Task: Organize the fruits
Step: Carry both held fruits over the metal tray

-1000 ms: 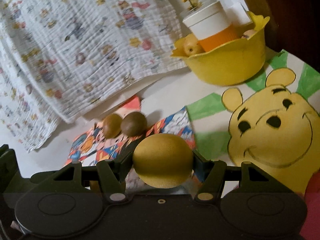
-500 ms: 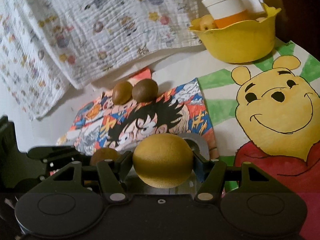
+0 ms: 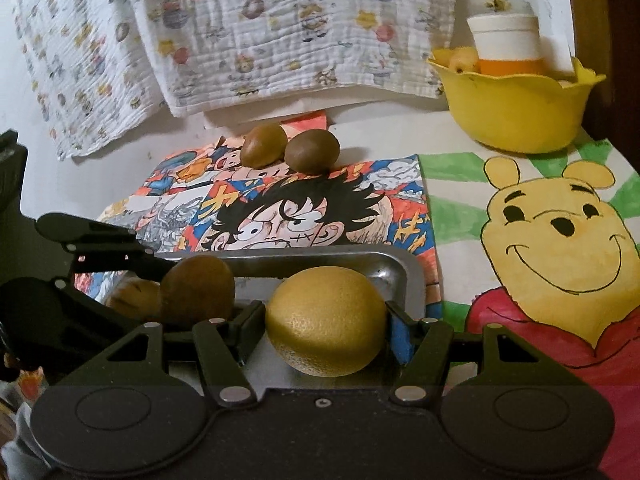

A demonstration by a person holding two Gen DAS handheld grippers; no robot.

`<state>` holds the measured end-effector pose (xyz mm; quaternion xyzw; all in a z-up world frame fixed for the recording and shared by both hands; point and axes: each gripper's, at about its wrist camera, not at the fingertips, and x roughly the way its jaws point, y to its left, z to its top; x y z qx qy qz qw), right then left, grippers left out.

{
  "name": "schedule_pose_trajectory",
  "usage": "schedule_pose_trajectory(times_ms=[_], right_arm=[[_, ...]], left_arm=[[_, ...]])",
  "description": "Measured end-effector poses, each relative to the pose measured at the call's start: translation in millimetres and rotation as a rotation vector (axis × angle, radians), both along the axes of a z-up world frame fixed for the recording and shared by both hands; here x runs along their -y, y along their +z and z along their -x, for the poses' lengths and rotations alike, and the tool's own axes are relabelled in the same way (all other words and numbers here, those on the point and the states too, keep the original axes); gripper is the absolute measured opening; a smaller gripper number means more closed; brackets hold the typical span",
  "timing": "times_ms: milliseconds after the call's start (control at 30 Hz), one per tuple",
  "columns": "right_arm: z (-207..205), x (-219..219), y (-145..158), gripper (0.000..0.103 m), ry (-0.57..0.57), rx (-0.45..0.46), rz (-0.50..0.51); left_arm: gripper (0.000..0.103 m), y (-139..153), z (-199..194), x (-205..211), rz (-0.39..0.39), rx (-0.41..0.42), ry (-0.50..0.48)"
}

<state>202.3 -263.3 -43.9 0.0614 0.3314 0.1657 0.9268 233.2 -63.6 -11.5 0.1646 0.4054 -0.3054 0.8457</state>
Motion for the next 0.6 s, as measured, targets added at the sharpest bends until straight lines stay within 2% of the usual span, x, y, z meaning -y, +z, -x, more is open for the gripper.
schedule_pose_trajectory(times_ms=[433,600], right_arm=[[19.3,1.7,-0.4,0.067,0.033,0.046,0.035],[30.6,0.5,-0.4,0.068,0.036,0.057,0.039]], left_arm=[[0.061,15.1,24.1,-5.5,-0.009,0.071,0.01],[0.068,27.1,41.1,-14.9,0.019,0.109,0.049]])
